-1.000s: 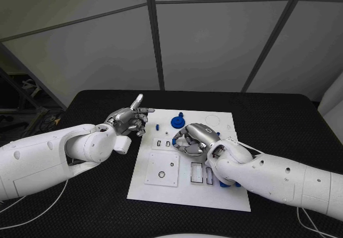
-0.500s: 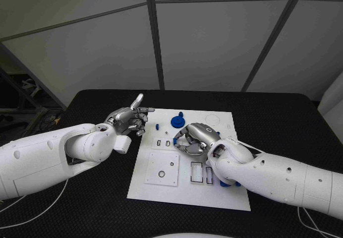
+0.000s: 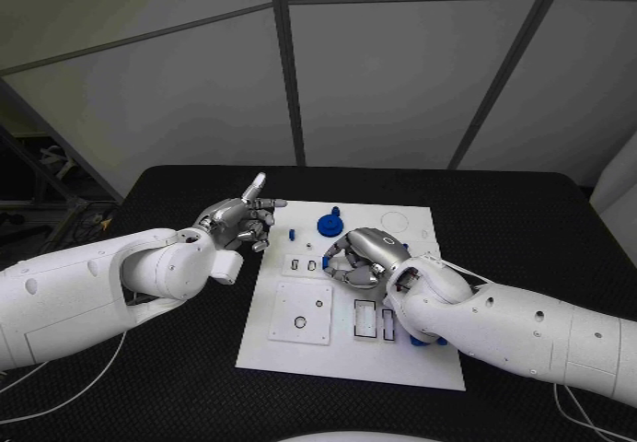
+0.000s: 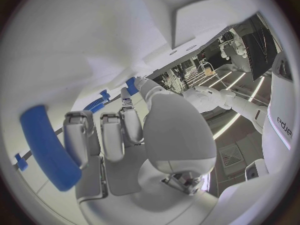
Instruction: Assemble the parts on the task board
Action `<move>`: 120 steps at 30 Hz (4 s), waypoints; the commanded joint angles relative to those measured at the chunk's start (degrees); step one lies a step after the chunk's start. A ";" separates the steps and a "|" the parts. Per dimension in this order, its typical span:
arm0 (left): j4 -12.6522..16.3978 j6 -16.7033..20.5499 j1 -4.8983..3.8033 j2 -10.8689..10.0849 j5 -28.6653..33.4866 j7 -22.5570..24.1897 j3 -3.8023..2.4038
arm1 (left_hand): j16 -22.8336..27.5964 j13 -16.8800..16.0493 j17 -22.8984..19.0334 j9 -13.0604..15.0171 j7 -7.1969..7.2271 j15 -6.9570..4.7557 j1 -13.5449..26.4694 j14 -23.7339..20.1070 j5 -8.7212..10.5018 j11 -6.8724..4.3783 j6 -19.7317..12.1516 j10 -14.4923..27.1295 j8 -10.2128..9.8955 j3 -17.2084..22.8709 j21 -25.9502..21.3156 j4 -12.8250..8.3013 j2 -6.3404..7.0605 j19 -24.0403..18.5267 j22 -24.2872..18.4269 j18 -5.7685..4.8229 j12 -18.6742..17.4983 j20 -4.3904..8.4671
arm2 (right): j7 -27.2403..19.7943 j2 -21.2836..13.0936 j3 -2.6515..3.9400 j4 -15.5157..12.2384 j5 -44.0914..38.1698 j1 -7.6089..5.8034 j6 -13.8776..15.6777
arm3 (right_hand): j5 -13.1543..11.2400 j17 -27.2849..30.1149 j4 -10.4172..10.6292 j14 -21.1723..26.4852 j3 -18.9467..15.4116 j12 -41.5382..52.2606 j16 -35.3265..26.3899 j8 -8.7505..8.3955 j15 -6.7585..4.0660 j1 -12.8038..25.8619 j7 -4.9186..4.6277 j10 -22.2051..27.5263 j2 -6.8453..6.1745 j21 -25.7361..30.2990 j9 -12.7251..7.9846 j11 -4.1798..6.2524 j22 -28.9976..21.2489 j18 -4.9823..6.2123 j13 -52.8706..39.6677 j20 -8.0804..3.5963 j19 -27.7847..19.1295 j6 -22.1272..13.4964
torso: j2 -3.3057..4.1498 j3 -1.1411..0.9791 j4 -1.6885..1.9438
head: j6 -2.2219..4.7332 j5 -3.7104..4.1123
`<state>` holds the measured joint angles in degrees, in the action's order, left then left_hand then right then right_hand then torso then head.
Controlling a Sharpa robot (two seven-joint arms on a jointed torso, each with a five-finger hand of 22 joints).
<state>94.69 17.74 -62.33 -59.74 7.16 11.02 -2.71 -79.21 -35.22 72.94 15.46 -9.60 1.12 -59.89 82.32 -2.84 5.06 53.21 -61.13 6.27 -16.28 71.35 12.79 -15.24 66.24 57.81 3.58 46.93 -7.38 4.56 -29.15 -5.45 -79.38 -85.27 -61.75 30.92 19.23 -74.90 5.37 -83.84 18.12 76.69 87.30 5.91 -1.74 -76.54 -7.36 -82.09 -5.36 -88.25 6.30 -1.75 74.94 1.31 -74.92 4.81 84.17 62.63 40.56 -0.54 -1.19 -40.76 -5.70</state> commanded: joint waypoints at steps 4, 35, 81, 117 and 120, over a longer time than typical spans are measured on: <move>-0.07 -1.33 -0.10 0.10 -1.07 -0.31 -0.06 | -0.16 0.11 -0.01 -0.09 -0.08 0.02 -0.50 0.41 -0.04 -0.01 -0.47 0.45 0.25 -0.01 0.17 -0.35 0.19 0.25 0.00 3.39 -0.39 0.00 | 0.65 -0.16 -0.19 -0.35 -0.48 0.14 -1.33 | -0.42 -9.74 0.04 -4.98 -0.32 -0.27 0.04 0.00 -0.33 0.64 0.98 -0.04 0.13 0.11 0.81 0.07 12.35 -0.52 -3.53 -0.36 3.37 1.51 | 0.00 0.01 -0.01 | -0.07 -0.03; -0.24 -1.31 -0.11 0.23 -1.15 -0.63 -0.05 | -0.28 0.24 0.06 -0.18 -0.13 0.05 -0.34 0.50 -0.03 0.03 -0.67 0.57 0.26 -0.19 0.32 -0.28 0.27 0.48 0.19 3.34 -0.41 -0.02 | 1.08 -0.41 -0.19 -0.28 -0.89 0.13 -2.68 | -2.17 -9.33 0.16 -4.88 -1.81 -1.74 -0.23 -1.60 0.28 1.65 -0.01 1.07 -1.71 0.41 0.28 -0.73 11.98 -0.41 -2.49 0.09 3.01 -0.91 | 0.00 0.01 0.01 | -0.10 -0.02; -1.26 -4.43 -0.10 0.66 -14.08 -4.31 -0.06 | 2.90 2.93 -5.39 -1.00 -0.67 0.54 -11.55 -2.34 -0.01 0.57 -2.31 4.18 1.34 0.39 -3.06 -11.11 7.13 -3.27 -5.01 4.35 -2.53 -0.45 | -10.59 -2.73 -0.15 -2.15 6.83 0.14 6.78 | -4.77 -7.53 2.66 -4.37 -6.73 -5.89 -1.42 -2.27 2.49 0.63 -2.80 4.80 -3.85 2.22 -2.20 -3.29 9.71 0.27 1.13 2.19 0.85 -12.41 | -0.25 -0.02 -0.15 | 0.44 0.07; -4.64 -19.19 -8.44 8.79 -62.12 -37.31 0.13 | -3.97 -0.99 4.41 4.49 3.33 -2.61 -4.87 3.51 -0.02 -3.02 2.23 -2.43 13.59 -2.62 5.02 -6.03 7.97 7.72 7.83 1.67 7.02 2.39 | -19.80 -13.84 7.73 -9.60 47.99 -5.45 -0.38 | -1.60 45.31 4.65 10.13 -1.13 -63.53 -62.81 -0.28 2.57 -7.08 -1.78 14.47 -2.71 50.34 -1.99 -3.03 -36.52 9.16 55.63 2.45 -30.23 -3.31 | -2.61 0.12 -1.39 | 0.31 0.16; -5.01 -21.98 -9.79 10.00 -66.39 -38.64 0.45 | -4.35 -1.87 5.05 4.89 3.44 -2.71 -6.39 3.76 -0.09 -3.13 2.10 -2.83 14.04 -2.09 5.61 -6.66 8.00 8.38 8.82 1.47 7.77 2.49 | -18.81 -14.90 7.75 -9.55 48.36 -6.07 -1.21 | -1.54 46.71 4.21 7.96 -0.99 -66.59 -66.22 -0.68 2.48 -6.97 -1.76 12.61 -2.63 51.42 -2.02 -2.93 -37.32 9.18 59.39 2.32 -28.97 -2.31 | -2.79 0.07 -1.40 | 0.18 0.14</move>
<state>89.81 0.86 -71.83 -49.98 -50.38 -22.77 -2.28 -83.23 -36.88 74.95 20.24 -6.50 -1.13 -65.19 83.96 -2.84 1.96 55.26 -63.62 20.03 -18.75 76.73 6.29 -7.24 74.23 66.39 6.18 54.39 -4.92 -15.68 -43.78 2.24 -88.94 -40.31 -67.61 32.70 17.81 -28.45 9.91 -75.36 17.11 10.71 21.69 5.47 0.84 -83.25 -9.10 -69.04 -7.82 -37.03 4.32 -4.63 37.77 9.83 -16.26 7.17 54.83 59.87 38.02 -0.39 -2.53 -40.51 -5.55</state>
